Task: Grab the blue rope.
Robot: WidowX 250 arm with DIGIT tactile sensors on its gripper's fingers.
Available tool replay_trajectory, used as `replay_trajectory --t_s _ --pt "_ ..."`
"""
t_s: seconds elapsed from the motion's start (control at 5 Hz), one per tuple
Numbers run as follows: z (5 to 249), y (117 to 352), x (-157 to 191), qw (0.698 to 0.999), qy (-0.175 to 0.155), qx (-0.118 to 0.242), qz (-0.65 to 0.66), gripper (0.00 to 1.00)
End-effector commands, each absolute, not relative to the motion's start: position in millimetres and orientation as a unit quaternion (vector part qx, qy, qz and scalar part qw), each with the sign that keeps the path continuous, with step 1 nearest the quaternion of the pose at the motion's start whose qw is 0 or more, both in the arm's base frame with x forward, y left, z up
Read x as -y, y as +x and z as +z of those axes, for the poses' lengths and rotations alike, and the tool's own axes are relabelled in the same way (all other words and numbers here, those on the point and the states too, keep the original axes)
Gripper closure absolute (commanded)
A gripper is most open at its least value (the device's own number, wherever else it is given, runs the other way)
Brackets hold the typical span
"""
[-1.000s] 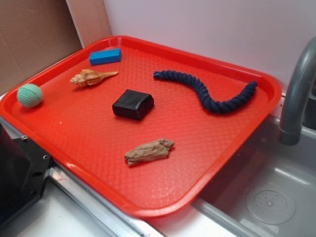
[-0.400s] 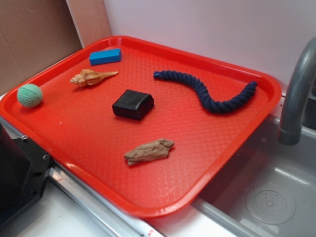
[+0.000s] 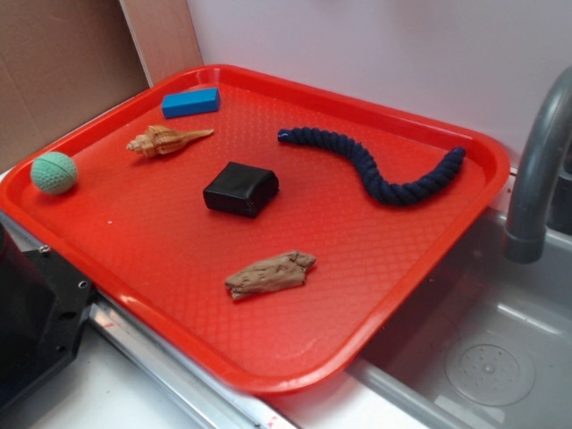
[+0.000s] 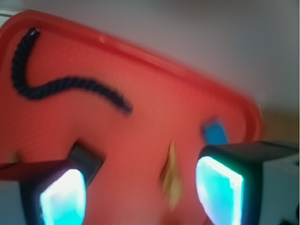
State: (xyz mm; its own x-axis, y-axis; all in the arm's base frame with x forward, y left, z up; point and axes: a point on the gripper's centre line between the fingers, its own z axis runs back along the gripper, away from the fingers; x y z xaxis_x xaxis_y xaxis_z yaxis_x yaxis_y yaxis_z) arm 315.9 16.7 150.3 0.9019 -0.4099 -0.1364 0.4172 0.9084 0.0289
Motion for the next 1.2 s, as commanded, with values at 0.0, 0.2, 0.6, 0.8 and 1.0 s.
replay_trajectory --t_s 0.0,0.2,0.6,0.8,1.0 --pt "127 328 44 0.897 0.059 -0.04 -0.437 0.0" --pt "121 301 67 0.836 0.051 -0.032 -0.546 0.0" --pt "104 285 92 0.829 0.054 -0.034 -0.556 0.0" --pt "97 293 75 0.851 0.032 -0.034 -0.523 0.0" --pt "83 314 61 0.862 0.049 -0.025 -0.503 0.0"
